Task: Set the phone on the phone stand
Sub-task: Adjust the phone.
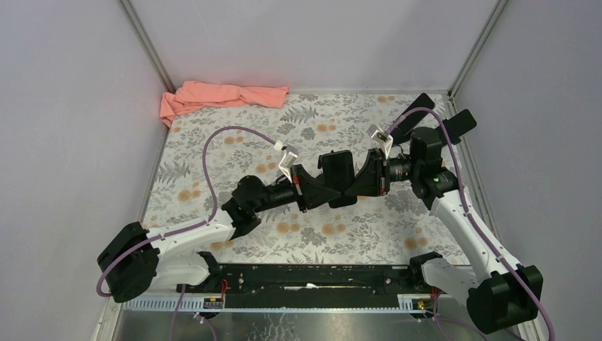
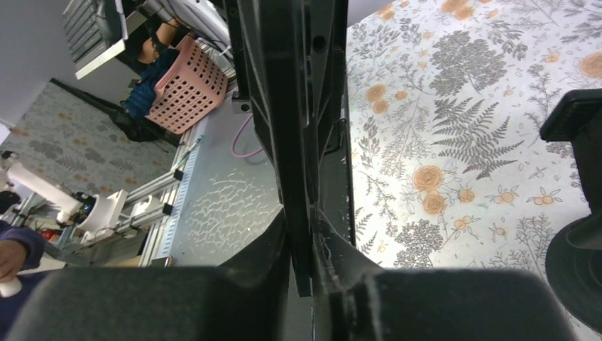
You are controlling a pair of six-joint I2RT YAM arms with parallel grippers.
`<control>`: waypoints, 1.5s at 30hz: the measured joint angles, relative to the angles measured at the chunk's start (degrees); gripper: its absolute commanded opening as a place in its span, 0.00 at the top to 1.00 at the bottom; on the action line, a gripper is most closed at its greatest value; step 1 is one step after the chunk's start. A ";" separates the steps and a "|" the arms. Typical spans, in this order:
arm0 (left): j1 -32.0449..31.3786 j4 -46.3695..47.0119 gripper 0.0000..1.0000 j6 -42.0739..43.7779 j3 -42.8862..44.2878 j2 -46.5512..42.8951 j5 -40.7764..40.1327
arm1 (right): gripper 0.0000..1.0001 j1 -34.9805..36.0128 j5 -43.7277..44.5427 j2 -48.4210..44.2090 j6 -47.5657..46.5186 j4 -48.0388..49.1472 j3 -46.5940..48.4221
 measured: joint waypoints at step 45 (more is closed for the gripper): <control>9.77 -60.15 0.69 14.71 42.23 10.23 25.94 | 1.00 0.15 -3.15 0.22 -7.06 -6.60 0.52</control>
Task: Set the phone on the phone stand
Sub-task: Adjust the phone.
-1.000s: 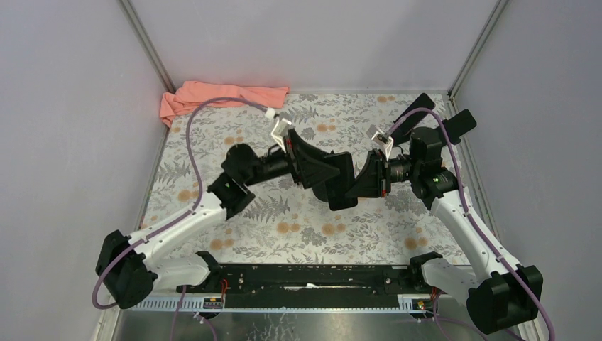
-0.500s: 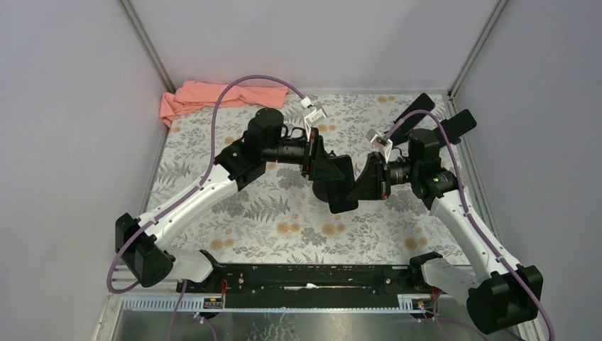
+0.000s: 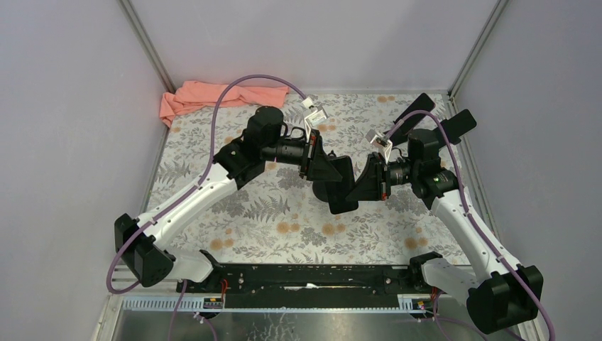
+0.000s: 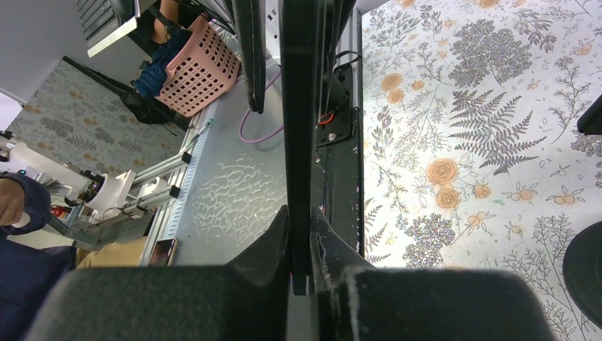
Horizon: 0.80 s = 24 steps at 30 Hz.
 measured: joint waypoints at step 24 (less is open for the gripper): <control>-0.83 1.51 1.00 -0.09 -0.55 1.95 1.53 | 0.23 0.57 2.40 0.79 -7.61 -9.84 3.85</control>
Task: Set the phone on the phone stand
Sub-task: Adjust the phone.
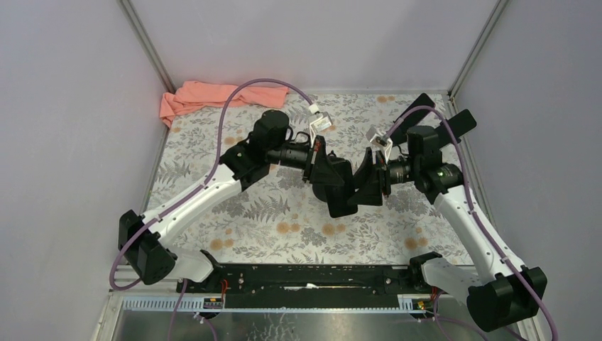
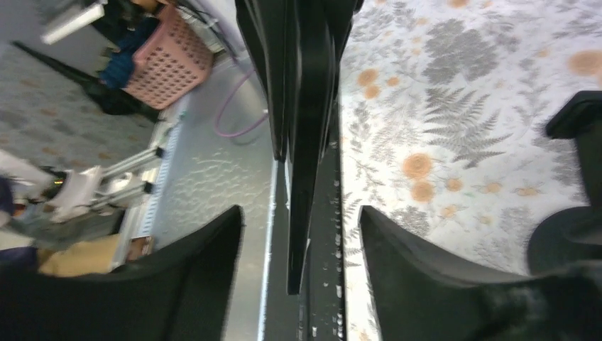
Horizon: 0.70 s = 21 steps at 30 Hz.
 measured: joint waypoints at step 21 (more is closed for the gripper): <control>9.09 1.29 1.00 29.53 -30.53 -28.00 1.07 | 0.02 0.09 31.15 6.32 -21.35 -21.38 21.35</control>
